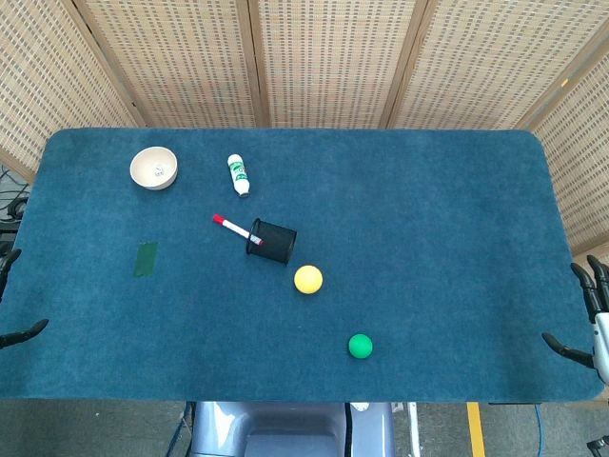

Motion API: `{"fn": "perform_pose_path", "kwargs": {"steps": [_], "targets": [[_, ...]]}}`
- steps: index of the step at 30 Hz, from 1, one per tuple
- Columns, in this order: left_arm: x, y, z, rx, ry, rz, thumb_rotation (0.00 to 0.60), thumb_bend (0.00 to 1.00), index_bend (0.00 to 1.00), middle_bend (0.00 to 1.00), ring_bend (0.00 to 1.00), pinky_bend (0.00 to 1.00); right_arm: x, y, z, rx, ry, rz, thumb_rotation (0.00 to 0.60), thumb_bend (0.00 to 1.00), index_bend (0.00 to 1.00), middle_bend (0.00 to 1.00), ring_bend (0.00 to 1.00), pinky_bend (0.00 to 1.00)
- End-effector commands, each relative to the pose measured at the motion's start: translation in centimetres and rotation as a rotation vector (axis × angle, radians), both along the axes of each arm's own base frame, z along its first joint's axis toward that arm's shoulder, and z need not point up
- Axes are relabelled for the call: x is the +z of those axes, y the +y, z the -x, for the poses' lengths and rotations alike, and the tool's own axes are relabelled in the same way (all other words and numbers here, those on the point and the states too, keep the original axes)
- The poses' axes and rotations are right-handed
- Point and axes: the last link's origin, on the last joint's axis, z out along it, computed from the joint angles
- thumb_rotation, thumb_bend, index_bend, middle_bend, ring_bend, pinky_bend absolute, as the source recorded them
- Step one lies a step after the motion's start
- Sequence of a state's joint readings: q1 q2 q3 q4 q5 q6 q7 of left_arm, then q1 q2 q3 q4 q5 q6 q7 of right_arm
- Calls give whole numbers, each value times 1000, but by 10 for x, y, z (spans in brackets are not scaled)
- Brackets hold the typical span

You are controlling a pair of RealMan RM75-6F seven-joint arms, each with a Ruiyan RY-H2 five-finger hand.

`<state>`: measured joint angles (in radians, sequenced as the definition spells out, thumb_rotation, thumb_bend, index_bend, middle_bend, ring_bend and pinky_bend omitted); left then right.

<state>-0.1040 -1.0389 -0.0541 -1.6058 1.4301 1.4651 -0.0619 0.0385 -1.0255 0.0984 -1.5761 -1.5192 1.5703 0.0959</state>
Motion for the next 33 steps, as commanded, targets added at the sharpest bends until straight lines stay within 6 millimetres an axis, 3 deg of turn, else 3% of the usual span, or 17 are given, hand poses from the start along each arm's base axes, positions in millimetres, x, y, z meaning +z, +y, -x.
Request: {"fn": "perform_pose_path", "kwargs": {"steps": [1, 9, 13, 14, 15, 17, 20, 23, 28, 33], "targets": [[-1, 1, 0, 0, 7, 11, 600, 0, 0, 0, 0, 0, 0, 0, 0, -2, -3, 1, 600, 0, 0, 0, 0, 0], [-18, 19, -3, -29, -33, 51, 600, 0, 15, 0, 0, 0, 0, -1, 0, -10, -29, 5, 600, 0, 0, 0, 0, 0], [-36, 46, -9, -29, -47, 91, 600, 0, 334, 0, 0, 0, -3, -3, 1, -15, -27, -12, 600, 0, 0, 0, 0, 0], [-40, 51, -10, -24, -46, 99, 600, 5, 389, 0, 0, 0, -3, -3, 1, -17, -27, -15, 600, 0, 0, 0, 0, 0], [-52, 72, -14, -14, -46, 119, 600, 22, 424, 0, 0, 0, -4, -4, 2, -24, -30, -19, 600, 0, 0, 0, 0, 0], [-66, 95, -16, 18, -41, 121, 600, 83, 464, 0, 0, 0, -4, -6, 4, -31, -33, -20, 600, 0, 0, 0, 0, 0], [-81, 114, -14, 56, -40, 119, 600, 166, 477, 0, 0, 0, -5, -8, 5, -41, -35, -24, 600, 0, 0, 0, 0, 0], [-95, 126, -10, 95, -40, 126, 600, 180, 476, 0, 0, 0, -6, -9, 7, -47, -36, -31, 600, 0, 0, 0, 0, 0], [-114, 132, -1, 139, -39, 150, 600, 185, 470, 0, 0, 0, -7, -9, 7, -46, -40, -41, 600, 0, 0, 0, 0, 0], [-124, 135, 3, 153, -35, 165, 600, 291, 469, 0, 0, 0, -8, -9, 6, -45, -44, -46, 600, 0, 0, 0, 0, 0]]}}
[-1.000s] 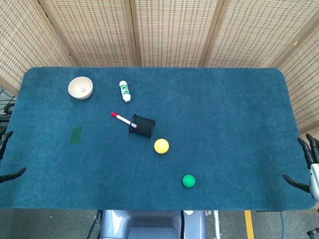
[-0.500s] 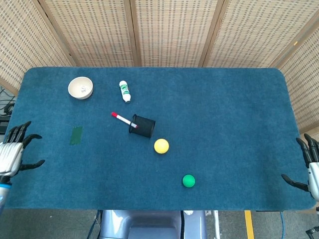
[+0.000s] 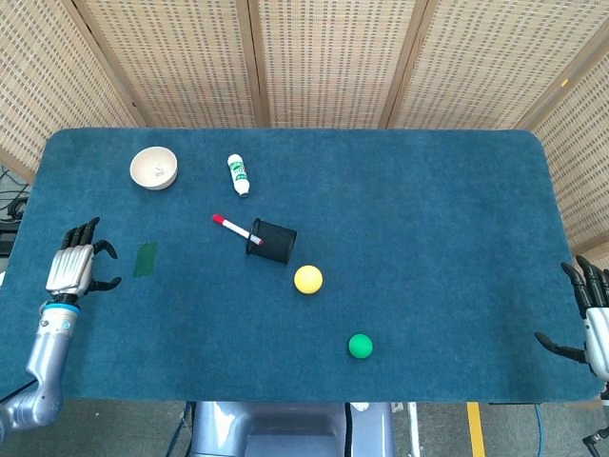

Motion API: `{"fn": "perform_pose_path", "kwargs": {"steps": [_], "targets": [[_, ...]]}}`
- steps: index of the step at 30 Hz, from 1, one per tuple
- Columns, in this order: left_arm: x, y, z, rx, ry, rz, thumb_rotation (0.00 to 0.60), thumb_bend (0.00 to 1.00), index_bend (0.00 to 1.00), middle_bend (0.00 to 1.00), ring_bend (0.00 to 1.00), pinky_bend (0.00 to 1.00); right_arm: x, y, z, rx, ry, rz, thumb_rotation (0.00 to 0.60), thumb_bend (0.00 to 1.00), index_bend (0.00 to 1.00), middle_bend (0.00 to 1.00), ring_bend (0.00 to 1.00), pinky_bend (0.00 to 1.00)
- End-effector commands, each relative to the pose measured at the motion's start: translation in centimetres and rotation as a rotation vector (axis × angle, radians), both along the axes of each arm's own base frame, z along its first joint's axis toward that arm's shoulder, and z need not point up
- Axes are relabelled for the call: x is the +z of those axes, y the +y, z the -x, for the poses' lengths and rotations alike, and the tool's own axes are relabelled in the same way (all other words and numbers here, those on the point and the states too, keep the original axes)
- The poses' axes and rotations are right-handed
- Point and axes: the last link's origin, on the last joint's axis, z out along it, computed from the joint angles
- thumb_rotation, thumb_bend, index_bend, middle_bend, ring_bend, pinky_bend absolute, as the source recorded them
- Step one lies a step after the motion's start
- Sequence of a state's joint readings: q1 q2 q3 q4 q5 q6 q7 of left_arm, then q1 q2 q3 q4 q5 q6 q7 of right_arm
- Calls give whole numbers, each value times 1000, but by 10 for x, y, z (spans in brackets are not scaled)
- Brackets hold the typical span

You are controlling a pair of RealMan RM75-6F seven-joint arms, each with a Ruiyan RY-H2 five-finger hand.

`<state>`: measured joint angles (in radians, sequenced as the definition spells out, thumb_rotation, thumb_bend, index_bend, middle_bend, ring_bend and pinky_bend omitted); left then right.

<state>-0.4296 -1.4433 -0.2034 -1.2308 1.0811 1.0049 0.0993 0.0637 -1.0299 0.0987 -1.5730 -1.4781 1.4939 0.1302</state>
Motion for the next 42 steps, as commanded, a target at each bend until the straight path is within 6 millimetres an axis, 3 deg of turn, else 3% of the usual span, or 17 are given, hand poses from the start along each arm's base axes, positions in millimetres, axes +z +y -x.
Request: {"fn": "perform_pose_path", "kwargs": {"steps": [1, 24, 42], "targets": [[-6, 3, 0, 3, 5, 7, 600, 294, 469, 0, 0, 0, 0, 0, 0, 1, -1, -1, 600, 0, 0, 0, 0, 0], [-47, 13, 2, 31, 61, 68, 600, 277, 470, 0, 0, 0, 0, 0, 1, -2, -17, -13, 600, 0, 0, 0, 0, 0], [-60, 17, 4, 26, 93, 48, 600, 272, 472, 0, 0, 0, 2, 0, 1, -2, -27, -10, 600, 0, 0, 0, 0, 0]]}}
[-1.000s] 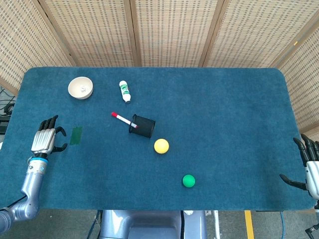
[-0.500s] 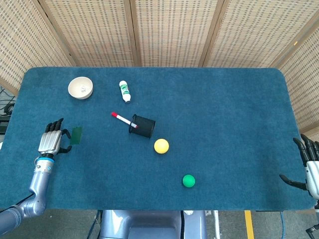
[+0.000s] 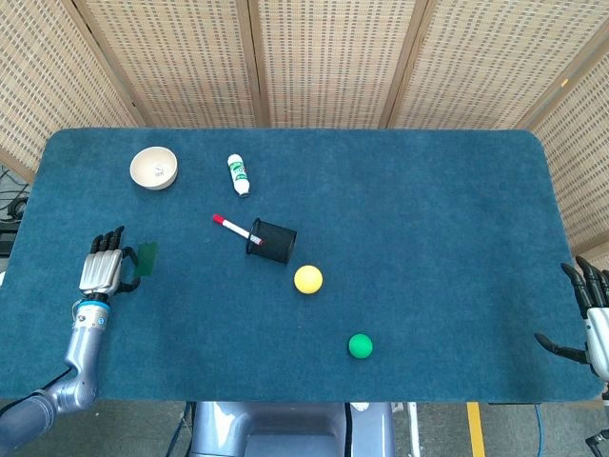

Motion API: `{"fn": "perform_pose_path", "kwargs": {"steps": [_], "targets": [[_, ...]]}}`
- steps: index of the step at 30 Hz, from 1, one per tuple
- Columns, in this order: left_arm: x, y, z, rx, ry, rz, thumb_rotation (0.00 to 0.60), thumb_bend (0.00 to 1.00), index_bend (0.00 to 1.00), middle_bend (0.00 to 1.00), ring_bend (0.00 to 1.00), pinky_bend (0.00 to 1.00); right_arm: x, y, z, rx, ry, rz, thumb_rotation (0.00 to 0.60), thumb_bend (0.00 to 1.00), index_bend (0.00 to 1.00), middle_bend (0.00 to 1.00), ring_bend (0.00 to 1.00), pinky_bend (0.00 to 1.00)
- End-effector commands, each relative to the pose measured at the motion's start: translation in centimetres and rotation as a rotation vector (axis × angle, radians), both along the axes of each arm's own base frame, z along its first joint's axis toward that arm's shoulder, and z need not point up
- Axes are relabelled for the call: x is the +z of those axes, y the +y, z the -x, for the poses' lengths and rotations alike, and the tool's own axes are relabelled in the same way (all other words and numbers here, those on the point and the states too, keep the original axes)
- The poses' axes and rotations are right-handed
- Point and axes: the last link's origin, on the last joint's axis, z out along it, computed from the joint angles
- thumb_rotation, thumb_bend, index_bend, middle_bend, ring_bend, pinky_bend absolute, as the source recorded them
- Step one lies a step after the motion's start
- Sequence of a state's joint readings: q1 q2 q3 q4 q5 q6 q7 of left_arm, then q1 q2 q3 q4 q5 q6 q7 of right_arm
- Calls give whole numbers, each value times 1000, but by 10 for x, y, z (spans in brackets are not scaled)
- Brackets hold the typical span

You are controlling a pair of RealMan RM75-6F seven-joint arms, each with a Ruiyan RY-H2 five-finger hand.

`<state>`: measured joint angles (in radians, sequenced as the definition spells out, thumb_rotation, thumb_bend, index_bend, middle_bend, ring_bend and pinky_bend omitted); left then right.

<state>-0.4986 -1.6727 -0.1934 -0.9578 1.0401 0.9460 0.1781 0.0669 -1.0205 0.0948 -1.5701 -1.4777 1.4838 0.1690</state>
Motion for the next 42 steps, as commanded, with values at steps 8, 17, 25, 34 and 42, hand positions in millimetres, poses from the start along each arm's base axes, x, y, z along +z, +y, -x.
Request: {"fn": "perform_pose_path", "kwargs": {"steps": [8, 17, 25, 34, 42], "targets": [[-3, 5, -2, 4, 12, 2, 600, 272, 473, 0, 0, 0, 1, 0, 0, 0, -1, 1, 600, 0, 0, 0, 0, 0], [5, 27, -16, -17, 23, -32, 600, 278, 473, 0, 0, 0, 2, 0, 2, -7, -9, 8, 600, 0, 0, 0, 0, 0], [30, 27, -27, -58, 2, -81, 600, 282, 475, 0, 0, 0, 1, 0, 2, -6, -8, 2, 600, 0, 0, 0, 0, 0], [24, 13, -14, -49, 51, 63, 600, 282, 466, 0, 0, 0, 1, 1, 1, -4, -7, -1, 600, 0, 0, 0, 0, 0], [14, 17, -10, -41, 58, 66, 600, 291, 466, 0, 0, 0, 1, 0, 2, -9, -8, -2, 600, 0, 0, 0, 0, 0]]}}
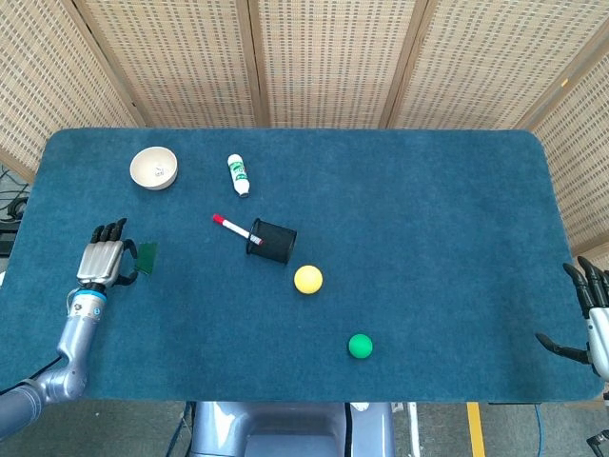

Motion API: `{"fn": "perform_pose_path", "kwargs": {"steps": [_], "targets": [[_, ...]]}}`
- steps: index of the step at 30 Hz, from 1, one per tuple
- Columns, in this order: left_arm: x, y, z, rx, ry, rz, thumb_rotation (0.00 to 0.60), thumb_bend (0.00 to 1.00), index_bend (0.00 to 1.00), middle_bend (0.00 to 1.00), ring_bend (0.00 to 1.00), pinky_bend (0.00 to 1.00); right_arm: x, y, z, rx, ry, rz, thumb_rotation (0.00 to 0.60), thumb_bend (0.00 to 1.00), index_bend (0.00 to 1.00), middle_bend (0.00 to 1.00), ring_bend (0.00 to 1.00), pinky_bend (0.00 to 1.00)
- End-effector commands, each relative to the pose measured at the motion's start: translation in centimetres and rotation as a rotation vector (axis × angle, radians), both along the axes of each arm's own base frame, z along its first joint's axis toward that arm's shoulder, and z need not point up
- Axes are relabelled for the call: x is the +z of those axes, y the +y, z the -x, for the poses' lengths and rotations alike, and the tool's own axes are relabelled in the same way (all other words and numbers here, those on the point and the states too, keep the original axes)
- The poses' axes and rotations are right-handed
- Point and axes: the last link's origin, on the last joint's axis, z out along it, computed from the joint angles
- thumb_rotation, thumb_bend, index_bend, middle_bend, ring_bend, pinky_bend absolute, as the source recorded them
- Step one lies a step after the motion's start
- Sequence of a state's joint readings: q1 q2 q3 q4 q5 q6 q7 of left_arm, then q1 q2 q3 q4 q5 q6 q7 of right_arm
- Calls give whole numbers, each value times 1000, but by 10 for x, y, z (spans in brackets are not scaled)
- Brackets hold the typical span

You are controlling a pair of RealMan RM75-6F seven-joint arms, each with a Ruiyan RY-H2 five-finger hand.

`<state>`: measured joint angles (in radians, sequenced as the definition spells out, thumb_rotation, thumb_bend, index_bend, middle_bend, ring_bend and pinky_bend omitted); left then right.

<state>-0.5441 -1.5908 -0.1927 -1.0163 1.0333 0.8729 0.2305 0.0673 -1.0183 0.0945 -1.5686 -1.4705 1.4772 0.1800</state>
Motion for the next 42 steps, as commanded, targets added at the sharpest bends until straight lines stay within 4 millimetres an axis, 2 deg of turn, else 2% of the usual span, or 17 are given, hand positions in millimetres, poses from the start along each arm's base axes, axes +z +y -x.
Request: {"fn": "perform_pose_path", "kwargs": {"steps": [1, 21, 28, 32, 42], "targets": [[-2, 1, -1, -5, 1, 2, 600, 293, 466, 0, 0, 0, 0, 0, 0, 0, 0, 0, 600, 0, 0, 0, 0, 0], [-14, 4, 0, 26, 23, 36, 600, 326, 470, 0, 0, 0, 1, -1, 1, -3, -7, 0, 600, 0, 0, 0, 0, 0], [-16, 5, -2, 29, 35, 37, 600, 378, 525, 0, 0, 0, 2, 0, 1, -3, -9, 1, 600, 0, 0, 0, 0, 0], [-16, 5, -1, 34, 34, 34, 600, 385, 589, 0, 0, 0, 2, 0, 1, -3, -11, 0, 600, 0, 0, 0, 0, 0], [-16, 5, 1, 44, 41, 32, 600, 414, 613, 0, 0, 0, 1, 0, 1, -3, -11, -3, 600, 0, 0, 0, 0, 0]]}}
